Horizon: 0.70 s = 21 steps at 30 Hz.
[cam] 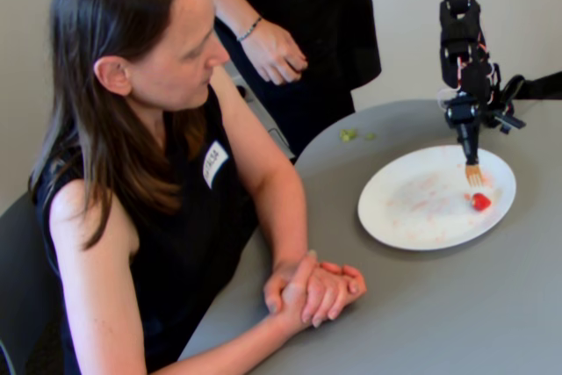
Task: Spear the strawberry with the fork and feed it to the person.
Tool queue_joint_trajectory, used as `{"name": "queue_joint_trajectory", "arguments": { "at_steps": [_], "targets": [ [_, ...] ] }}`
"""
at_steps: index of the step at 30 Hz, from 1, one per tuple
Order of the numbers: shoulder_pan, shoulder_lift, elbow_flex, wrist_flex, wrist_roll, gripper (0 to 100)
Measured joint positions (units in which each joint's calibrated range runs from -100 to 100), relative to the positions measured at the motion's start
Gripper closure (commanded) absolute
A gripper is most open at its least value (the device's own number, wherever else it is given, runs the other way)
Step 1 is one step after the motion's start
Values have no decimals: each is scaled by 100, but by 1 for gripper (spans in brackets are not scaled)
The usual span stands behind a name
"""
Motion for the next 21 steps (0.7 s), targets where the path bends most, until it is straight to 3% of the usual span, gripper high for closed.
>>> {"name": "queue_joint_trajectory", "arguments": {
  "at_steps": [11,18,21],
  "targets": [
    [-50,-8,1730,-995,16,99],
    [-75,-93,1866,-978,21,99],
    [-101,-25,1332,-489,78,99]
  ]
}}
